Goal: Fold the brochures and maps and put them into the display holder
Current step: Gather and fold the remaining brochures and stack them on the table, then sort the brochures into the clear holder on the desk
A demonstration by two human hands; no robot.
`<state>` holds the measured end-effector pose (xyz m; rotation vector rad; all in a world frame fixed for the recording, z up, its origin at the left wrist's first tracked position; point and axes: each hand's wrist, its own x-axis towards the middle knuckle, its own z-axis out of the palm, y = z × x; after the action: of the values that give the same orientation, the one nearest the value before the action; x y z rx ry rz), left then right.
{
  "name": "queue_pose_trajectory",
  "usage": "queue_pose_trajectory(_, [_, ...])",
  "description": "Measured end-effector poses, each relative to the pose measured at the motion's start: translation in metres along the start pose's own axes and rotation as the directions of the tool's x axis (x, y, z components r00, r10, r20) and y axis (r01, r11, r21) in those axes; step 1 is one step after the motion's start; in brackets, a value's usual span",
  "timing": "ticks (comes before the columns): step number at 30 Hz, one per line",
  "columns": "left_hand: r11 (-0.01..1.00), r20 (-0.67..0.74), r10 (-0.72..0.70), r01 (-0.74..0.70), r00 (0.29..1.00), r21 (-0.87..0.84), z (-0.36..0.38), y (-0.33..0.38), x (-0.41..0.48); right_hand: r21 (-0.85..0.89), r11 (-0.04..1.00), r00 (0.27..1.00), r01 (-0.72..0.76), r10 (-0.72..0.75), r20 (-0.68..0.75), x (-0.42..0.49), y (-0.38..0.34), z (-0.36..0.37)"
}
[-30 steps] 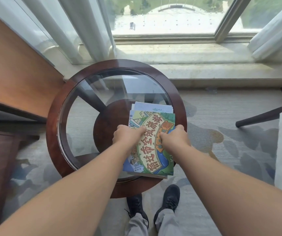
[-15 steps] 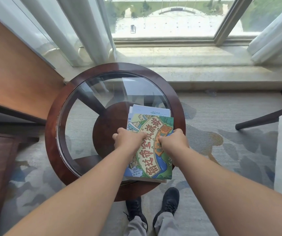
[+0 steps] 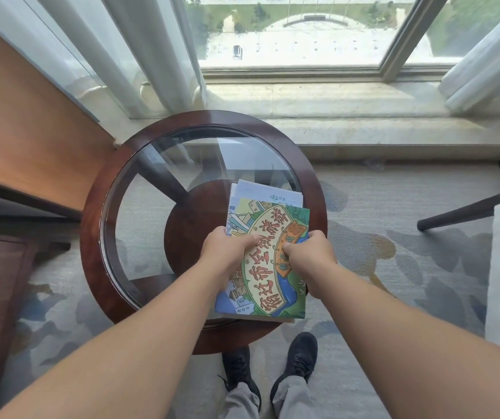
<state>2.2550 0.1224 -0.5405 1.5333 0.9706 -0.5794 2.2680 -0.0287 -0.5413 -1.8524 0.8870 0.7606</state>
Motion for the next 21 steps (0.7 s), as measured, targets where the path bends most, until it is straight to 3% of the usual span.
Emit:
queue_pose_trajectory(6, [0.971,0.064,0.118,-0.102,0.991,-0.215,-0.016,-0.009,-0.023,0.106,0.993,0.989,0.05,-0.064,0.13,-0.025,-0.014,-0.012])
queue_pose_trajectory(11, [0.906,0.018,0.205,-0.182,0.979,-0.381,-0.059,0.012,-0.073,0.166,0.972,0.928,0.165,-0.21,0.307,-0.08,-0.063,-0.015])
queue_pose_trajectory(17, [0.796,-0.139,0.283,-0.313,0.949,-0.518,-0.136,0.037,-0.159,0.077,0.896,0.809,0.438,-0.43,0.4,-0.184,-0.121,0.01])
queue_pose_trajectory(21, [0.721,-0.259,0.313,-0.406,0.914,-0.561,-0.193,0.038,-0.221,0.064,0.79,0.689,0.61,-0.569,0.45,-0.259,-0.143,0.034])
